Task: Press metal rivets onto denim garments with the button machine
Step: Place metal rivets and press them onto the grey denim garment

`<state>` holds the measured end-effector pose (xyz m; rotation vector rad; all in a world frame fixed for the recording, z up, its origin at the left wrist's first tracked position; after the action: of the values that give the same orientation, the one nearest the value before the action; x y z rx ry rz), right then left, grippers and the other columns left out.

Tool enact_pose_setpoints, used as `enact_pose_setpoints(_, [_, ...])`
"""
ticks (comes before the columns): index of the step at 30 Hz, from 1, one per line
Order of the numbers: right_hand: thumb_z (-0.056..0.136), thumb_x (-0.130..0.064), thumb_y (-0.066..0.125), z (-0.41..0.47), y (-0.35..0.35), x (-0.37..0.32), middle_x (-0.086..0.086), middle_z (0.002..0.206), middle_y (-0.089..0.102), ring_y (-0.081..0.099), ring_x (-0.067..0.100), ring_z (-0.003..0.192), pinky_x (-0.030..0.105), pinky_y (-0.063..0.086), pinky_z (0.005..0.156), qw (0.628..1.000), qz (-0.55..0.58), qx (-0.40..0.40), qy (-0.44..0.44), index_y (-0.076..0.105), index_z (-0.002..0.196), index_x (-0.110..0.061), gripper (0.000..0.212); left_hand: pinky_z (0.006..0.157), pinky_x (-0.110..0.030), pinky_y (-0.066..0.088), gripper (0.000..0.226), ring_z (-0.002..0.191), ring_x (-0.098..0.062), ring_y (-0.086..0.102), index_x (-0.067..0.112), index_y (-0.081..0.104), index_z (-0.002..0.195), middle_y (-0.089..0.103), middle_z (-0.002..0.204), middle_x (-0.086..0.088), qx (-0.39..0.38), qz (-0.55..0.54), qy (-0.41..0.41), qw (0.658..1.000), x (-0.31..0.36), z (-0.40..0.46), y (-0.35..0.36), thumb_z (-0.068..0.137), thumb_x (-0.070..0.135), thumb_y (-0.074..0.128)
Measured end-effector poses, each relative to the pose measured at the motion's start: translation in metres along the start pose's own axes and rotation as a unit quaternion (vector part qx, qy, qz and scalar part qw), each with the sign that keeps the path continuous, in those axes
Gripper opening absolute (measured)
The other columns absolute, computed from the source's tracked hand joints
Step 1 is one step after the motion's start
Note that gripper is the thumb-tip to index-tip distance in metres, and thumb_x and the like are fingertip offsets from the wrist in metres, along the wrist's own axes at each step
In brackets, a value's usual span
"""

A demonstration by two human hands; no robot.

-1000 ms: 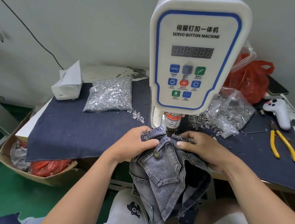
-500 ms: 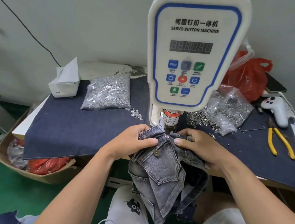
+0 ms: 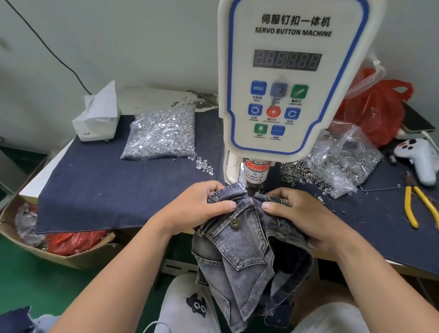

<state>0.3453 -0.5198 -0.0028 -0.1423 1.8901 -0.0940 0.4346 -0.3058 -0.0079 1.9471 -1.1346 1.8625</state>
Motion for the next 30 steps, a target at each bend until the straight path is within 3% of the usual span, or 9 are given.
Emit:
enact_pose_setpoints(2, [0.095, -0.025, 0.073, 0.0001, 0.0003, -0.0002, 0.003, 0.098, 0.080, 0.075, 0.013, 0.088, 0.024, 0.053, 0.074, 1.000, -0.003, -0.001, -0.002, 0.071, 0.110, -0.018, 0.017, 0.087, -0.037, 0.059, 0.036, 0.096, -0.019, 0.077, 0.017, 0.068, 0.109, 0.079, 0.100, -0.001, -0.003, -0.003, -0.002, 1.000, -0.0009, 0.0001, 0.0004, 0.088, 0.044, 0.078])
enact_pose_setpoints(9, [0.094, -0.026, 0.073, 0.0000, 0.0000, 0.0010, 0.004, 0.100, 0.080, 0.075, 0.015, 0.091, 0.029, 0.053, 0.078, 1.000, 0.002, 0.000, 0.001, 0.071, 0.111, -0.019, 0.018, 0.085, -0.033, 0.060, 0.039, 0.095, -0.016, 0.077, 0.016, 0.067, 0.109, 0.079, 0.099, 0.002, -0.013, -0.001, -0.002, 1.000, -0.0011, 0.0012, 0.0002, 0.088, 0.046, 0.078])
enact_pose_setpoints(13, [0.093, -0.026, 0.074, 0.0008, -0.0006, 0.0018, 0.006, 0.100, 0.079, 0.075, 0.018, 0.092, 0.032, 0.053, 0.081, 1.000, 0.004, 0.003, 0.000, 0.071, 0.110, -0.019, 0.018, 0.077, -0.024, 0.057, 0.035, 0.093, -0.012, 0.077, 0.017, 0.067, 0.109, 0.079, 0.098, 0.005, -0.013, 0.000, 0.001, 1.000, -0.0006, 0.0009, 0.0001, 0.090, 0.045, 0.078])
enact_pose_setpoints(15, [0.093, -0.026, 0.074, 0.0012, -0.0007, 0.0020, 0.006, 0.101, 0.079, 0.075, 0.019, 0.093, 0.033, 0.054, 0.082, 1.000, 0.002, 0.003, 0.000, 0.071, 0.111, -0.019, 0.019, 0.083, -0.030, 0.059, 0.035, 0.095, -0.015, 0.077, 0.017, 0.067, 0.109, 0.079, 0.099, 0.004, -0.013, -0.003, 0.000, 1.000, -0.0007, 0.0013, 0.0001, 0.090, 0.044, 0.078])
enact_pose_setpoints(17, [0.093, -0.027, 0.074, 0.0013, -0.0006, 0.0018, 0.006, 0.101, 0.079, 0.075, 0.019, 0.093, 0.033, 0.053, 0.082, 1.000, 0.001, 0.004, 0.000, 0.071, 0.111, -0.019, 0.019, 0.088, -0.036, 0.060, 0.036, 0.097, -0.017, 0.077, 0.016, 0.067, 0.109, 0.079, 0.101, 0.003, -0.014, -0.003, -0.002, 1.000, -0.0006, 0.0018, 0.0004, 0.090, 0.044, 0.077])
enact_pose_setpoints(22, [0.094, -0.026, 0.073, -0.0002, 0.0001, 0.0006, 0.009, 0.101, 0.079, 0.075, 0.019, 0.091, 0.031, 0.054, 0.079, 1.000, 0.006, 0.001, 0.003, 0.070, 0.113, -0.018, 0.021, 0.082, -0.028, 0.057, 0.029, 0.095, -0.012, 0.076, 0.017, 0.067, 0.110, 0.079, 0.099, 0.007, -0.013, 0.003, -0.004, 1.000, 0.0000, 0.0012, 0.0003, 0.094, 0.040, 0.076])
enact_pose_setpoints(27, [0.095, -0.023, 0.072, -0.0009, 0.0014, -0.0009, 0.009, 0.098, 0.079, 0.074, 0.015, 0.085, 0.025, 0.053, 0.073, 1.000, 0.003, 0.000, -0.001, 0.070, 0.111, -0.018, 0.018, 0.087, -0.035, 0.061, 0.024, 0.095, -0.017, 0.077, 0.014, 0.067, 0.110, 0.079, 0.101, 0.000, -0.005, 0.009, -0.003, 1.000, -0.0004, 0.0016, 0.0001, 0.097, 0.033, 0.076])
enact_pose_setpoints(30, [0.094, -0.026, 0.072, -0.0014, 0.0007, -0.0005, 0.008, 0.100, 0.079, 0.075, 0.017, 0.088, 0.026, 0.053, 0.075, 1.000, 0.000, 0.000, -0.001, 0.071, 0.111, -0.018, 0.019, 0.086, -0.032, 0.060, 0.025, 0.096, -0.015, 0.077, 0.014, 0.067, 0.112, 0.079, 0.100, 0.003, -0.011, 0.006, -0.003, 1.000, 0.0007, 0.0008, 0.0008, 0.097, 0.033, 0.076])
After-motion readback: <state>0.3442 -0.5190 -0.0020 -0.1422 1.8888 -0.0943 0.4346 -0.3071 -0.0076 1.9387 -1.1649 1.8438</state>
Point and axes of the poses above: each hand's wrist, its own z-axis towards the middle knuckle, its own y-axis out of the palm, x = y × z, the point moved 6 cm from there along z, towards the middle knuckle
